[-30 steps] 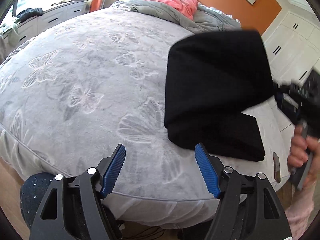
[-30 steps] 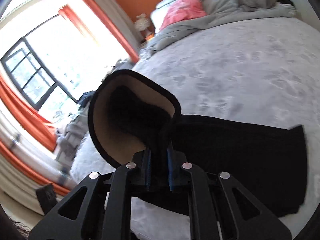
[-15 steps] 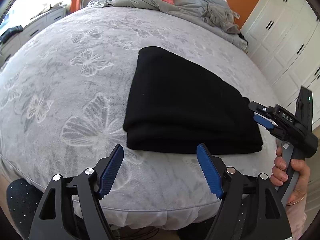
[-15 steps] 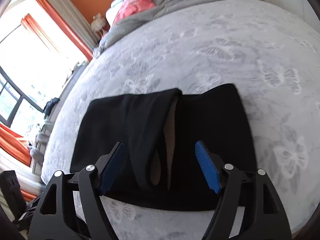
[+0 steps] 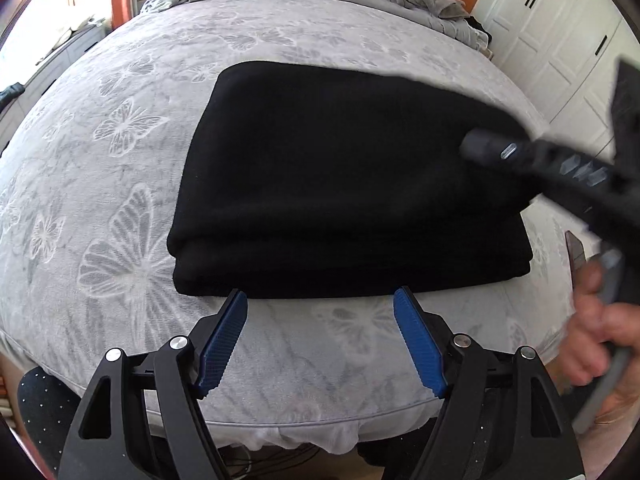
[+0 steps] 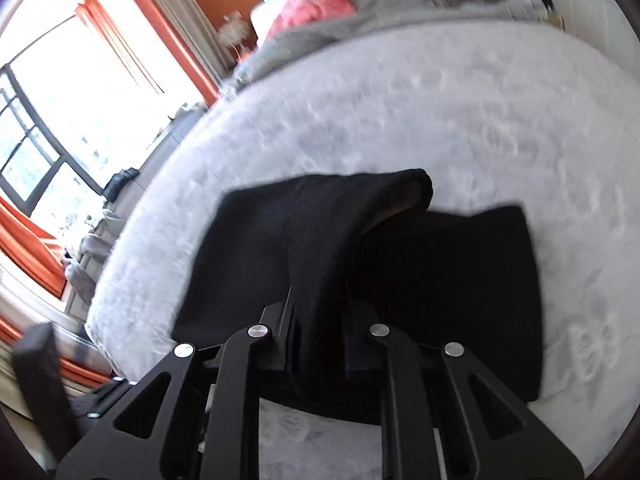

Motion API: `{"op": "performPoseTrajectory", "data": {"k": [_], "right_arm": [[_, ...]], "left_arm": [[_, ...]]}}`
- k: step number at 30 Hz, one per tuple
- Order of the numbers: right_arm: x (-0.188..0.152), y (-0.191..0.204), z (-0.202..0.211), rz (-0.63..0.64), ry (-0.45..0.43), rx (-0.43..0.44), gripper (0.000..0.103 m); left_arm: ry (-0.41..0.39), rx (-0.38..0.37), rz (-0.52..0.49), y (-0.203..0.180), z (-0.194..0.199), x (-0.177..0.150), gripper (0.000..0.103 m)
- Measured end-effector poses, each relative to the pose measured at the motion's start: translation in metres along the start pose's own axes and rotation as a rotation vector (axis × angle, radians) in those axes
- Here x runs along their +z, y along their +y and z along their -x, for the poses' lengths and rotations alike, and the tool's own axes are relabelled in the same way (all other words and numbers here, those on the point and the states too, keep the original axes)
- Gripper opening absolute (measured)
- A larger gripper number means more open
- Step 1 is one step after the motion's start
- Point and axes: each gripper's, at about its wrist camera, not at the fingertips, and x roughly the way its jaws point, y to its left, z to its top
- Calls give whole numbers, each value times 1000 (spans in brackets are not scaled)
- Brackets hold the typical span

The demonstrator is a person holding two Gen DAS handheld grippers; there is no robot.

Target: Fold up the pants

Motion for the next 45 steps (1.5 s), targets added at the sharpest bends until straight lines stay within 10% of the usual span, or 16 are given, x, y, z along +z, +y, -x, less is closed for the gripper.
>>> {"op": "performPoseTrajectory", "data": {"k": [4, 8, 13, 19, 26, 27, 29, 32, 37, 40, 45], "right_arm": [[-5, -6, 34, 71, -72, -156, 17], [-37, -71, -14, -4, 110, -327, 27], [-42, -86, 33, -120, -28, -270, 53], [-34, -113, 13, -189, 36, -221, 76], [-52, -131, -28, -346, 113, -53, 67], [-51, -126, -27, -350, 105, -45, 50], [-44, -113, -17, -342, 84, -49, 36], [-29, -69, 16, -245, 14, -4, 34], [-54, -22, 19, -131, 38, -40, 46], [-90, -34, -10, -88, 124, -294, 60], [-64, -24, 34, -132, -33, -300, 60]], "left_arm": [[10, 3, -25, -10, -4, -1, 73], [34, -10, -38, -17, -13, -4, 73], [45, -123, 29, -1, -12, 5, 73], [-2, -306, 263, 64, -21, 49, 81], [62, -361, 459, 117, -92, 70, 79], [28, -350, 444, 114, -88, 73, 72], [35, -362, 400, 105, -77, 83, 25], [-28, -466, 419, 119, -34, 89, 17], [-138, -274, 318, 150, 42, 58, 3], [-78, -122, 308, 160, 32, 36, 5], [-83, -188, 229, 134, 41, 34, 22]]}}
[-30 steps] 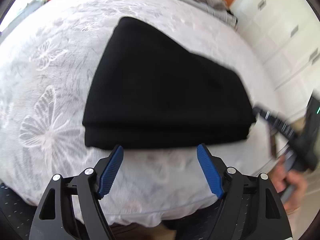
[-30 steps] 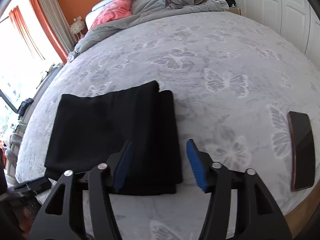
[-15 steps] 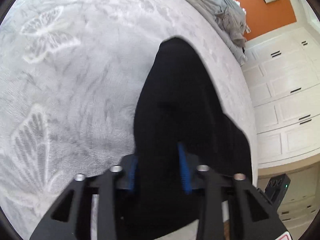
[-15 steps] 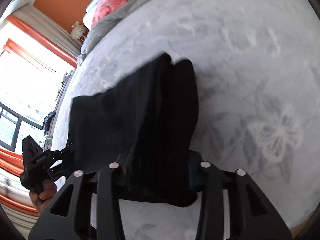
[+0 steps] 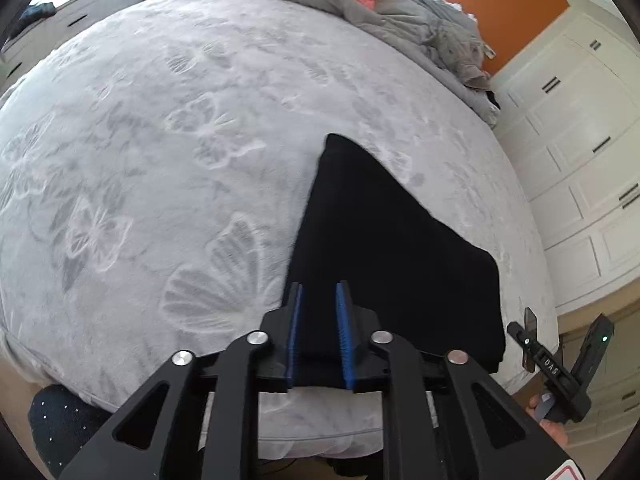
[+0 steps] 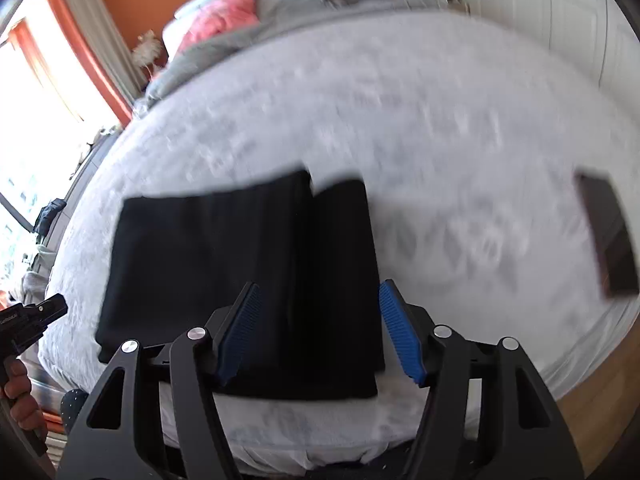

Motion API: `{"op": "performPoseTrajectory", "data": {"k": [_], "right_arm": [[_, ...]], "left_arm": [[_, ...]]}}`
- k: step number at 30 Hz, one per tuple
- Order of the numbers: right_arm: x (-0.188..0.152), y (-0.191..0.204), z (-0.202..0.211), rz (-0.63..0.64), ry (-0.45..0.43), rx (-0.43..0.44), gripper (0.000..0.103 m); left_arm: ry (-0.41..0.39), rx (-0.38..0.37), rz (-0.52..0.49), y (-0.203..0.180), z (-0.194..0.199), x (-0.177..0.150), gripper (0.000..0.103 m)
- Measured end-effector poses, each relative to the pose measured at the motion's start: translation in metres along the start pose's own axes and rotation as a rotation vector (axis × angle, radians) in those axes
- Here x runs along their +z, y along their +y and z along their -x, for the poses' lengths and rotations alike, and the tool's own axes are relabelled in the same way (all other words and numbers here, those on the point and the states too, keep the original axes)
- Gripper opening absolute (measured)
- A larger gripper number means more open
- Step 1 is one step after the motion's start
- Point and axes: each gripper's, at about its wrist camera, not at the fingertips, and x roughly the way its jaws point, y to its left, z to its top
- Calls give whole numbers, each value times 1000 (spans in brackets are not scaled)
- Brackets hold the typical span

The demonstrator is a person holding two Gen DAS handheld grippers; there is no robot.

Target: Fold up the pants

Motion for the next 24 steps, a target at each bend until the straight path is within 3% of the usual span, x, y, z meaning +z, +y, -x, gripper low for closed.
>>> {"op": "performPoseTrajectory", "data": {"k": [3, 5, 8, 9, 11, 13, 15, 17, 18, 20, 21, 23, 24], "right_arm": [[35, 23, 1, 78, -30, 49, 51], [51, 27, -29, 83, 32, 82, 50], [57, 15, -79, 38, 124, 3, 51], [57, 10, -98, 27, 156, 19, 51], [56, 7, -116, 13, 181, 78, 41], [63, 18, -106, 69, 145, 45, 6], [75, 21, -68, 75, 78, 104, 5], [77, 19, -42, 100, 4, 71, 5], [74, 16, -49, 129, 2, 17, 8], [61, 7, -85, 165, 125, -74, 13], [52, -2, -92, 129, 142, -88, 13], [47, -4, -71, 89, 96, -57, 24], [43, -6, -51, 70, 61, -42, 39]], "left_arm": [[-56, -27, -106, -45, -3, 14, 38], [-67, -9, -160, -74, -17, 19, 52], [-20, 43, -210, -100, -50, 26, 55], [-1, 54, -210, -103, -60, 27, 55], [42, 69, -191, -101, -82, 29, 55], [79, 81, -160, -97, -96, 30, 55], [85, 73, -149, -92, -101, 30, 55], [79, 73, -154, -91, -103, 29, 55], [76, 71, -151, -92, -106, 29, 55], [72, 87, -145, -94, -112, 29, 56], [71, 104, -150, -96, -113, 29, 56], [61, 126, -175, -102, -110, 27, 56], [57, 133, -189, -103, -107, 26, 56]]}}
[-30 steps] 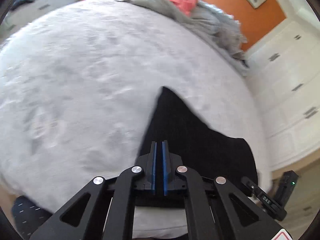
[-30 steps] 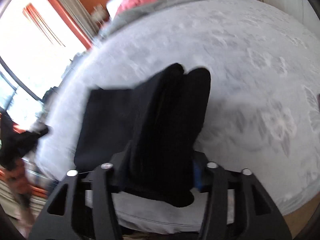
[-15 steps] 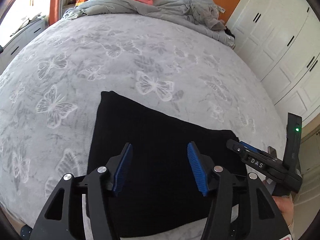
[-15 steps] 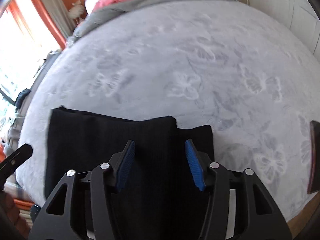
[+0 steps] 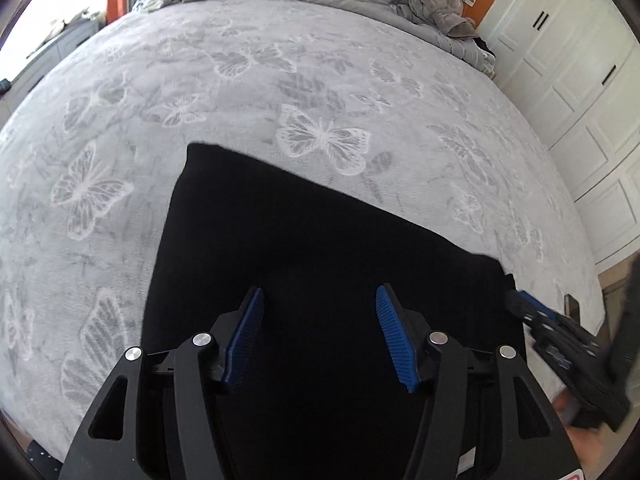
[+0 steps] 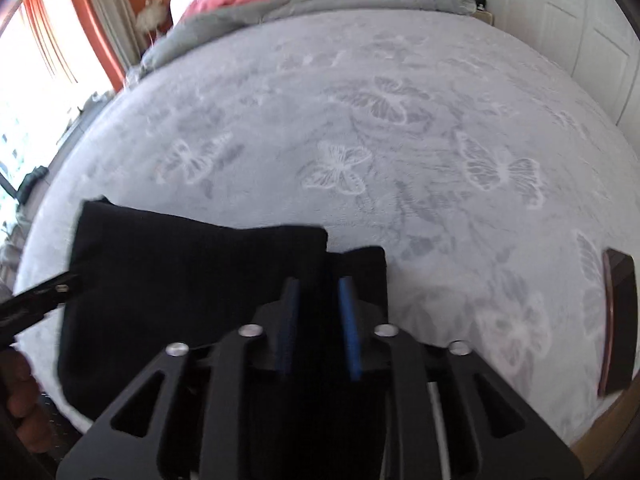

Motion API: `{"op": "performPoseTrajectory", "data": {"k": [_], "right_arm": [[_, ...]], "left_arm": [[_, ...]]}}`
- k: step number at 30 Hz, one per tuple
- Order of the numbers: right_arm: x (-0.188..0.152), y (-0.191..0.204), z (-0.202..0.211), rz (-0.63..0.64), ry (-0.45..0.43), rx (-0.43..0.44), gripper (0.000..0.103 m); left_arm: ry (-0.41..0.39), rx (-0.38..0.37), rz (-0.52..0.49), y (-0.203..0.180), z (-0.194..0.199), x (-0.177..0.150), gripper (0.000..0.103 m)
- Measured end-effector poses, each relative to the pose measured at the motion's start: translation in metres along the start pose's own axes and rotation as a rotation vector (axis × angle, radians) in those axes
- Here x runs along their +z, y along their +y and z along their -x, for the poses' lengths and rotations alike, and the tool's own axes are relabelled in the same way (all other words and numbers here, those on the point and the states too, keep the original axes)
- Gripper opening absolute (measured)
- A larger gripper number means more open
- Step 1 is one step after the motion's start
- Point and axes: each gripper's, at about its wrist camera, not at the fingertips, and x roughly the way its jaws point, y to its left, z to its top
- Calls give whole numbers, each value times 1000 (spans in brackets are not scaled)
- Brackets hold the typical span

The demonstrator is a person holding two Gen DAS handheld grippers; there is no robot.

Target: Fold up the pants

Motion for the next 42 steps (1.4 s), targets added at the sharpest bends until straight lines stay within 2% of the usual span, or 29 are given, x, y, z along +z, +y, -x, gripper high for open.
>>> {"op": "performPoseTrajectory", "data": {"k": [1, 2, 4, 6, 9, 11, 12, 13, 15, 18, 20, 21, 22, 23, 24, 25, 27, 29, 30, 32, 33, 34, 35, 36, 37, 39, 40, 42], "right_arm": [[-5, -2, 14, -11, -29, 17, 52], [-13, -3, 26, -18, -45, 43, 53], [-28, -2, 31, -22, -4, 73, 52], [-45, -1, 25, -30, 37, 111, 52], [-69, 0, 5, -62, 80, 150, 52], [-75, 4, 1, -50, 67, 157, 40], [-73, 8, 1, -39, 62, 174, 23], [-71, 11, 7, -38, 57, 184, 15], [-60, 17, 34, -20, -2, 206, 13], [-55, 15, 67, 1, -80, 184, 12], [-61, 8, 49, 27, -33, 95, 15], [-69, 2, 23, 34, 60, 54, 22], [-75, -4, 13, 8, 81, 65, 25], [-77, -10, 17, -38, 50, 98, 28], [-76, -14, 25, -74, 41, 114, 40], [-73, -15, 33, -88, 19, 85, 58], [-67, -17, 42, -88, -37, 22, 75], [-62, -22, 26, -88, 15, 30, 74], [-60, -25, 9, -115, 70, 66, 75], [-63, -31, -13, -173, 119, 172, 71], [-64, -34, -23, -234, 138, 242, 61], [-64, -34, -22, -256, 134, 254, 46], [-60, -30, -15, -250, 121, 255, 38], [-56, -22, -1, -229, 92, 256, 32], [-53, -16, 11, -210, 67, 274, 30], [-47, 0, 42, -153, 12, 328, 30], [-47, 9, 51, -123, -3, 332, 30], [-54, 25, 56, -60, -3, 321, 36]], "left_arm": [[1, 1, -10, -1, 3, -1, 56], [2, -3, -9, 0, 5, -2, 56], [0, -11, 11, 4, 11, -5, 56], [-9, -14, 33, 9, 19, -11, 59], [-23, -31, 89, 26, 32, -27, 68], [-20, -58, 140, 42, 37, -37, 72], [-6, -72, 172, 52, 36, -43, 72], [13, -89, 205, 62, 35, -46, 72], [36, -131, 280, 79, 37, -52, 72], [-7, -194, 333, 93, 53, -55, 72], [-22, -204, 331, 93, 54, -56, 74], [-16, -212, 329, 92, 50, -56, 75], [6, -209, 334, 91, 42, -55, 75], [22, -207, 338, 92, 36, -56, 75], [28, -199, 336, 93, 32, -55, 75], [25, -183, 338, 95, 28, -55, 75], [18, -179, 353, 98, 22, -56, 78], [51, -217, 383, 104, 7, -57, 86], [65, -235, 401, 107, -2, -58, 86], [17, -256, 417, 109, -6, -60, 89], [19, -239, 388, 104, -6, -57, 87], [18, -235, 343, 97, -2, -53, 56], [22, -240, 319, 94, 3, -51, 35], [11, -243, 309, 93, 12, -48, 30], [-17, -255, 294, 94, 29, -45, 19], [-44, -324, 301, 101, 58, -45, 18], [-55, -332, 299, 105, 69, -48, 18], [-96, -244, 267, 109, 89, -59, 19]]}}
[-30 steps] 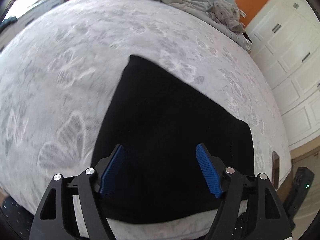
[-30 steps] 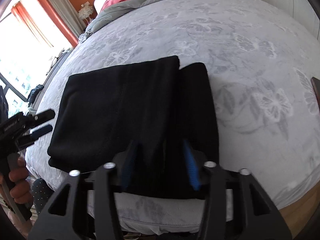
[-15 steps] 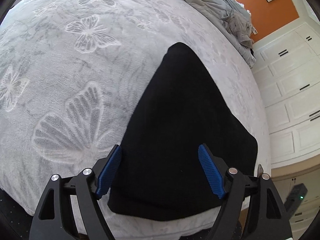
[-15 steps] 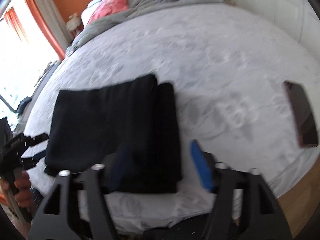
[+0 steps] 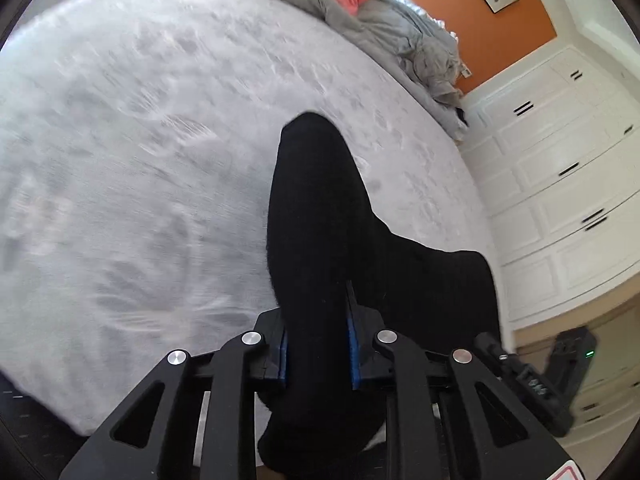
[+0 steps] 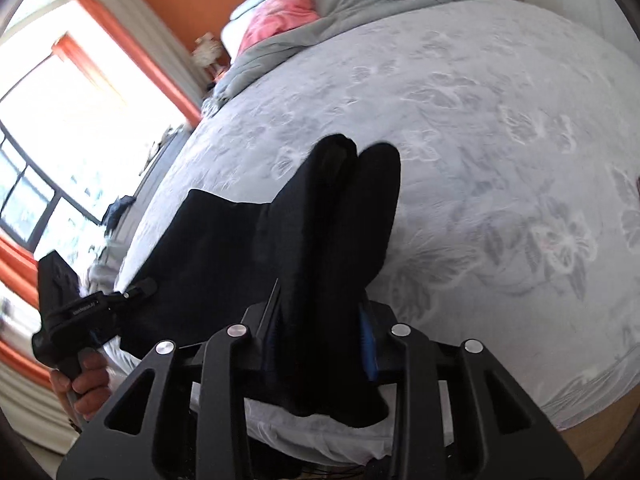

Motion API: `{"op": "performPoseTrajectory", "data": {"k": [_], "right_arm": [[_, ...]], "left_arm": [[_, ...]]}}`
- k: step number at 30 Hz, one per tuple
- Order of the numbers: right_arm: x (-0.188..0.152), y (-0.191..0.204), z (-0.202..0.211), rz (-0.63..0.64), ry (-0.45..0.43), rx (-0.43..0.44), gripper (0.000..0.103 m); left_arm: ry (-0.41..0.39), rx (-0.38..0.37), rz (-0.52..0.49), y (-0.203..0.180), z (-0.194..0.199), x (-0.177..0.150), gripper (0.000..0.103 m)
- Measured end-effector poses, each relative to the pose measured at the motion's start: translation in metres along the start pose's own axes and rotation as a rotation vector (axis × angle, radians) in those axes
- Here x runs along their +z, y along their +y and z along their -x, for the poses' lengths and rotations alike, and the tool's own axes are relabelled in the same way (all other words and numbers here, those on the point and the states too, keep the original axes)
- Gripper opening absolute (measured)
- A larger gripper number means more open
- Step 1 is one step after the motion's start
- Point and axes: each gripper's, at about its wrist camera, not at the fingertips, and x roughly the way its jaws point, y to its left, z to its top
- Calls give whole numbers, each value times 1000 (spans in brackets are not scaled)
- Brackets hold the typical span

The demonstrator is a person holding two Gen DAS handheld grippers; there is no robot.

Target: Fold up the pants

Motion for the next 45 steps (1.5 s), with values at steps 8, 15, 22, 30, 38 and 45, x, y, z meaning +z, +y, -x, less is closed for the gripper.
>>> {"op": "performPoseTrajectory", "data": {"k": [8, 15, 22, 30, 38, 45], "right_arm": [[-18, -7, 5, -26, -61, -212, 37], [26, 41, -72, 203, 65, -173, 24], [31, 45, -59, 156, -4, -179, 17], [-2, 31, -38, 113, 18, -222, 34], [-41, -1, -35, 49, 94, -211, 47], [-41, 17, -45, 99, 99, -200, 37]], "left_arm": [[-40, 210, -22, 1, 20, -27, 26], [-83, 302, -232, -61, -23, 2, 56], [17, 318, -185, -38, -50, -14, 56], [28, 325, -216, -41, -48, -17, 56], [5, 333, -250, -55, -30, -37, 61], [8, 339, -254, -60, -24, -49, 62]]}}
